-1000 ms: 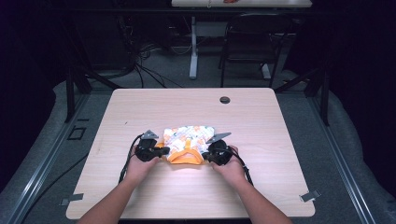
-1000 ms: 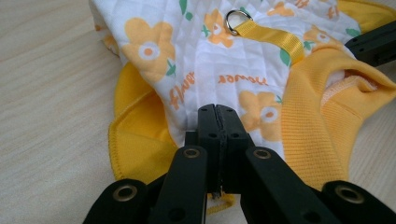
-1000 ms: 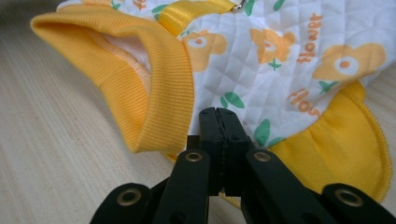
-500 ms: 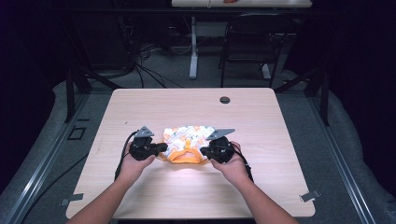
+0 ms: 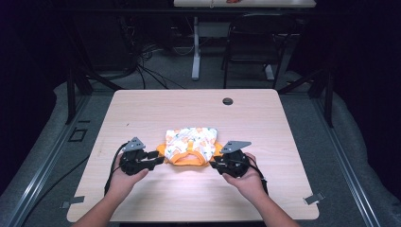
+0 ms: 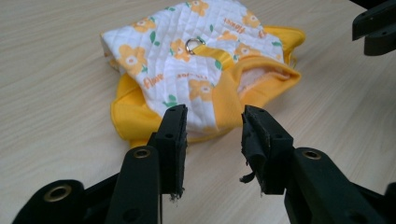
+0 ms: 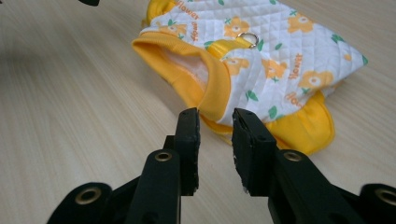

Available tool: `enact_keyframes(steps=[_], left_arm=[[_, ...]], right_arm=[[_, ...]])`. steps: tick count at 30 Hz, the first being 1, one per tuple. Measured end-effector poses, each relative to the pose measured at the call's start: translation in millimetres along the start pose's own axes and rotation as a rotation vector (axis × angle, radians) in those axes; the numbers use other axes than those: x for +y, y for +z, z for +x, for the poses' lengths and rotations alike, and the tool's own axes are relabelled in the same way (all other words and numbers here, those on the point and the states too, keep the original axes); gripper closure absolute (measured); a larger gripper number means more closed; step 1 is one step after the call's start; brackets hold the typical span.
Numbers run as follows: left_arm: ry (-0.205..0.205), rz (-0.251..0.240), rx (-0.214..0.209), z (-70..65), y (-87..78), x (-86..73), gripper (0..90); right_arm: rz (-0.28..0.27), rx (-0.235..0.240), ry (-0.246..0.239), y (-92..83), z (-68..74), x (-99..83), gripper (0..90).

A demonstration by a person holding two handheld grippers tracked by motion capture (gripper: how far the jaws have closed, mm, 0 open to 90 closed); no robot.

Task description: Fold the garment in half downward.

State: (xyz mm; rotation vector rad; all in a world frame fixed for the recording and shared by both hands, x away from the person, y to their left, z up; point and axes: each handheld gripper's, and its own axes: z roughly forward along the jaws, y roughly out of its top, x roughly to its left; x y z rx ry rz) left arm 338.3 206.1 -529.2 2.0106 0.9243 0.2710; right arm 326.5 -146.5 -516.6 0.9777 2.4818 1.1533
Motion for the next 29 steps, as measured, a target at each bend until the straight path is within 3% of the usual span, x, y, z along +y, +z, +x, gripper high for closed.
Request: enact_keyframes(steps=[7,9,13,22,29], left_arm=[[0.004,0.025,0.009,-6.3,-6.0,-23.8,56.9],[0.038,0.039,0.029,-8.2,-7.5,-30.2,56.6],[0.057,0.055,0.040,-10.9,-10.1,-43.3,56.6],[0.041,0.077,0.021,-11.1,-3.5,-62.4,55.5],[0.045,0.081,0.019,-12.8,3.2,-64.9,54.2]], right_arm=[[-0.023,-0.001,0.047,-10.7,-0.4,-24.5,64.4],[-0.016,-0.013,0.040,-11.8,2.2,-31.5,63.4],[0.002,-0.036,0.012,-12.2,9.0,-44.9,62.1],[-0.002,-0.048,0.016,-7.0,14.9,-60.6,59.1],[0.010,-0.078,-0.044,4.4,20.2,-66.0,56.5]])
